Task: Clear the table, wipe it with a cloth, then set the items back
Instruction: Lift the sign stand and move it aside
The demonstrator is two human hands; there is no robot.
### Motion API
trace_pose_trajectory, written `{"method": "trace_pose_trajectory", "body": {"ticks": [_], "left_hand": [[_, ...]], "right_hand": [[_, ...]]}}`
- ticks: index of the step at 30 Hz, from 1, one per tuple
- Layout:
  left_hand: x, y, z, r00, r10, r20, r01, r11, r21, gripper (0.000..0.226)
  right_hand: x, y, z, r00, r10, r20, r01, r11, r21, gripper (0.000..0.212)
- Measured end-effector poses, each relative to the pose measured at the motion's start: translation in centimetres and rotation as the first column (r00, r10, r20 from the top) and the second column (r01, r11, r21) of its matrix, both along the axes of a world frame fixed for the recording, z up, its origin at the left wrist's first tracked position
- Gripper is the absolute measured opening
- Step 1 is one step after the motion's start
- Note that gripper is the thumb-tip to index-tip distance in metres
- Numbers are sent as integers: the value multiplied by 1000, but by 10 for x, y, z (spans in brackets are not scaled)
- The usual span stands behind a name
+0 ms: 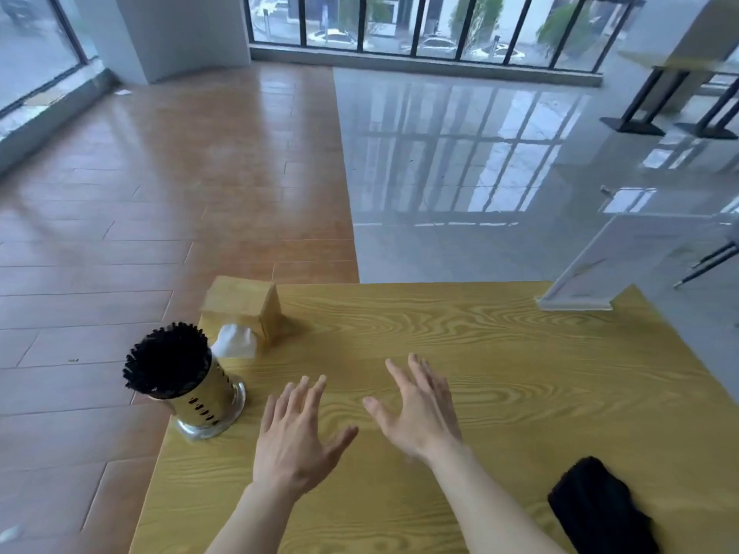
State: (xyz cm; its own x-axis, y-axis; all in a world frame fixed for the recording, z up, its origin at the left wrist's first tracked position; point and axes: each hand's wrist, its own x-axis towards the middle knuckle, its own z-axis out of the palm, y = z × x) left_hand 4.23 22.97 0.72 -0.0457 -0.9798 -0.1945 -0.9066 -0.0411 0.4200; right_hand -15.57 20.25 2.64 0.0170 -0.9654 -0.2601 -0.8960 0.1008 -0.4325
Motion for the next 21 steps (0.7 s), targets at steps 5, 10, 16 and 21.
{"method": "trace_pose_trajectory", "body": {"ticks": [5,10,16,21], "left_hand": [[-96,-45,20,992,-123,-38,121,991,-48,100],[-220,-96,36,979,-161,-122,156,986,-50,99],[-367,-158,45,960,-158,-233,161,987,-3,99],[-452,-211,48,936,-138,-325,152,988,19,98]], "right_hand": [[-106,-10,13,993,-118,-23,118,993,-24,87],[-232,-31,24,971,-241,9,241,969,-46,88],[-387,-69,31,922,-377,87,382,923,-45,89],[-480,-111,23,804,-522,284,536,843,34,91]]}}
